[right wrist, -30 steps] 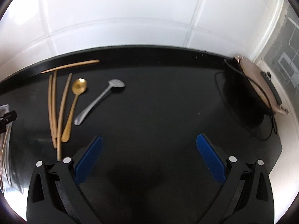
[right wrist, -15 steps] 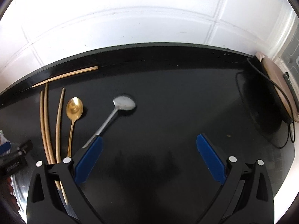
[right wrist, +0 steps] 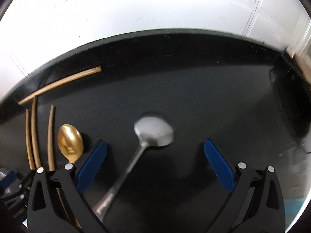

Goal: Organize utensils
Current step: 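Grasp another silver spoon with the right tool while the left tool grasps a chopstick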

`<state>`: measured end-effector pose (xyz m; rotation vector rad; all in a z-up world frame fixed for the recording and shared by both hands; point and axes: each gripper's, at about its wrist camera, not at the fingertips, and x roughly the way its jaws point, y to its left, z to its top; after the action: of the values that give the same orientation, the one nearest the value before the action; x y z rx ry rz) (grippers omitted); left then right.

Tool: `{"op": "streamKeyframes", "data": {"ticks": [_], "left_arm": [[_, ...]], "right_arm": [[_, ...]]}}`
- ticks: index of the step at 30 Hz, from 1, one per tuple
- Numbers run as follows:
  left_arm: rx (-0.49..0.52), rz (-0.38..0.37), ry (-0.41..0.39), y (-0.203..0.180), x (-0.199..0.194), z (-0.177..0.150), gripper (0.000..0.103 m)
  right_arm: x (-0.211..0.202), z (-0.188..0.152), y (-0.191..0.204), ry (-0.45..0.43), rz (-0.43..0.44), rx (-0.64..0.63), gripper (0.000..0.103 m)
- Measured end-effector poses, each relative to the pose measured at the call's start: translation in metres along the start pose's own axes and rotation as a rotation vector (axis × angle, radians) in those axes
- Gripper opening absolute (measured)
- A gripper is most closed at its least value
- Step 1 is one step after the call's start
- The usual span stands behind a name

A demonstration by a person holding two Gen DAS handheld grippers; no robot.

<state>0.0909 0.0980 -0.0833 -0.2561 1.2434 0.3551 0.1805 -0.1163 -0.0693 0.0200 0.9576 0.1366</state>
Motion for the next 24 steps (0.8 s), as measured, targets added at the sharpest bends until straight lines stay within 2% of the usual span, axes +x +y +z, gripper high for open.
{"op": "streamKeyframes", "data": {"ticks": [7, 17, 20, 22, 23, 24], "left_arm": [[-0.038, 0.019, -0.053, 0.021, -0.006, -0.011, 0.098], [0.002, 0.083, -0.159, 0.003, -0.014, -0.006, 0.098], [0.003, 0.058, -0.176, 0.004, -0.014, -0.007, 0.098], [-0.028, 0.009, -0.175, 0.007, -0.009, -0.007, 0.098], [-0.032, 0.012, -0.188, 0.01, -0.008, -0.004, 0.098], [-0.021, 0.002, -0.202, 0.009, -0.007, -0.003, 0.096]], "right_arm": [[-0.002, -0.017, 0.002, -0.112, 0.027, -0.034, 0.098], [-0.007, -0.019, 0.001, -0.122, 0.032, -0.037, 0.098], [-0.007, -0.019, -0.003, -0.122, 0.028, -0.03, 0.098], [-0.008, -0.019, -0.001, -0.125, 0.027, -0.025, 0.098], [-0.008, -0.02, 0.001, -0.128, 0.037, -0.035, 0.097], [-0.011, -0.021, 0.006, -0.142, 0.064, -0.065, 0.084]]}}
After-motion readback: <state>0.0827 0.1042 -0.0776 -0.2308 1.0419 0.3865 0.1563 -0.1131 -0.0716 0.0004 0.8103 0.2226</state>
